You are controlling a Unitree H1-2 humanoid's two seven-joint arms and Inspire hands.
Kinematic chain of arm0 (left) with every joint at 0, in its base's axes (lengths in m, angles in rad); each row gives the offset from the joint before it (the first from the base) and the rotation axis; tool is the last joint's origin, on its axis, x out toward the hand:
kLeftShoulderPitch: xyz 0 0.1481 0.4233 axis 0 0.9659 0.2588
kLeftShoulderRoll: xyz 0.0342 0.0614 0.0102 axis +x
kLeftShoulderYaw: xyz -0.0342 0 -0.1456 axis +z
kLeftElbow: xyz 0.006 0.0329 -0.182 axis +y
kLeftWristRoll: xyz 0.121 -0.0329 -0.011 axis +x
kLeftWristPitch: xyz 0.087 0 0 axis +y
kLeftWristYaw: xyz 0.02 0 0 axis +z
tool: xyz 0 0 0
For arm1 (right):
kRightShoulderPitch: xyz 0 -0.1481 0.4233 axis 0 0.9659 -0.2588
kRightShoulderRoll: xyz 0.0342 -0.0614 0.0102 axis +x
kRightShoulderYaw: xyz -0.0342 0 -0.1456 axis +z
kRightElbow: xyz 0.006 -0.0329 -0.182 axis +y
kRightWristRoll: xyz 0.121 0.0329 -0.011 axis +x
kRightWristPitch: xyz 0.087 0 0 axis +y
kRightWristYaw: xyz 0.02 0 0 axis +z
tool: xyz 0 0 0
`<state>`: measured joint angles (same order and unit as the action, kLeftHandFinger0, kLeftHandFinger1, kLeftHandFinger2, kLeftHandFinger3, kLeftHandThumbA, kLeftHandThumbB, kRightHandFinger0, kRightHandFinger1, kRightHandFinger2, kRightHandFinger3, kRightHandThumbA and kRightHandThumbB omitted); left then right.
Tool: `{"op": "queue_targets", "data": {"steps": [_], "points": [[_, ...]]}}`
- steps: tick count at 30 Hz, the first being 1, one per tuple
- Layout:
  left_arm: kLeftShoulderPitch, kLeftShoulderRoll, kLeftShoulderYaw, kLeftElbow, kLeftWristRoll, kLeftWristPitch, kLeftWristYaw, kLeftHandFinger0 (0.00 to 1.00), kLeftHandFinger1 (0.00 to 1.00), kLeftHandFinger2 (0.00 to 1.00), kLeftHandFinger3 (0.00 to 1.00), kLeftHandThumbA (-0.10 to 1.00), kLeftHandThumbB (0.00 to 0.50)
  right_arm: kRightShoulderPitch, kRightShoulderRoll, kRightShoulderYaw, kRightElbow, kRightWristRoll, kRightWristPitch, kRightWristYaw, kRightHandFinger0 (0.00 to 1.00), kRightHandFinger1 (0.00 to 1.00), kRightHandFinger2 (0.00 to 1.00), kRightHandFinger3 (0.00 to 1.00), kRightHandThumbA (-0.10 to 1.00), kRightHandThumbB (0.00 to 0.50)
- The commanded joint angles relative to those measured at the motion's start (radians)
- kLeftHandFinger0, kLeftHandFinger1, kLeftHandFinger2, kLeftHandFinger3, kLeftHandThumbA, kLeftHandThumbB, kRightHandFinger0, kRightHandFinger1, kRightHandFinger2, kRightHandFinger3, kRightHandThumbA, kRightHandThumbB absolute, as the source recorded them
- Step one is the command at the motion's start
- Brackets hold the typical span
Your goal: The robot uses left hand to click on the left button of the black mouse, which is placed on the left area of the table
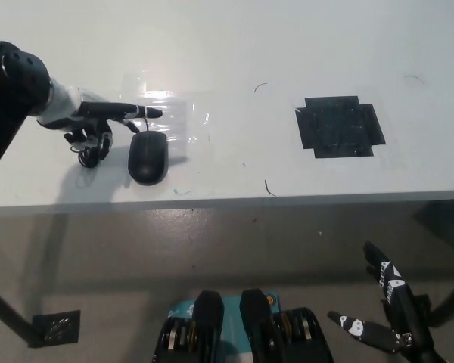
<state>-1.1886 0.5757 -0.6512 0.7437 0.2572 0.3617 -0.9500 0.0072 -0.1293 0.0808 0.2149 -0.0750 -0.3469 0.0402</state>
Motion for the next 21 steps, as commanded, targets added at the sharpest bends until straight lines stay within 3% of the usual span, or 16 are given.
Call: {"op": "queue_targets", "data": {"steps": [1,3,6,11,14,17,21], "points": [[-0.113,-0.011,0.011,0.052,0.063,-0.033,0.014,0.0,0.04,0.35,1.0,1.0,0.222,-0.024,-0.012,-0.005,-0.023,-0.003,-0.027,0.011,0.96,1.0,1.0,1.0,1.0,0.135],[-0.133,-0.022,0.01,0.088,0.071,-0.055,0.008,0.0,0.0,0.27,1.0,1.0,0.197,-0.024,-0.011,-0.005,-0.028,-0.004,-0.025,0.009,0.95,1.0,1.0,1.0,1.0,0.128],[-0.159,-0.044,0.01,0.146,0.095,-0.07,0.031,0.0,0.05,0.39,1.0,1.0,0.233,-0.025,-0.012,-0.005,-0.031,-0.005,-0.022,0.009,0.95,1.0,1.0,1.0,1.0,0.134],[-0.195,-0.067,0.005,0.211,0.124,-0.117,0.04,0.0,0.13,0.47,1.0,1.0,0.226,-0.026,-0.013,-0.005,-0.038,0.002,-0.011,0.015,0.96,1.0,1.0,1.0,1.0,0.14],[-0.209,-0.078,0.016,0.238,0.125,-0.136,0.039,0.0,0.15,0.49,1.0,1.0,0.251,-0.025,-0.015,-0.005,-0.04,0.003,-0.011,0.017,0.96,1.0,1.0,1.0,1.0,0.136],[-0.221,-0.088,0.025,0.256,0.124,-0.139,0.033,0.0,0.11,0.42,1.0,1.0,0.236,-0.026,-0.015,-0.005,-0.038,0.007,-0.011,0.02,0.97,1.0,1.0,1.0,1.0,0.138],[-0.24,-0.106,0.022,0.288,0.139,-0.149,0.034,0.0,0.0,0.27,1.0,1.0,0.256,-0.026,-0.015,-0.007,-0.038,-0.001,-0.013,0.014,0.96,1.0,1.0,1.0,1.0,0.138]]}}
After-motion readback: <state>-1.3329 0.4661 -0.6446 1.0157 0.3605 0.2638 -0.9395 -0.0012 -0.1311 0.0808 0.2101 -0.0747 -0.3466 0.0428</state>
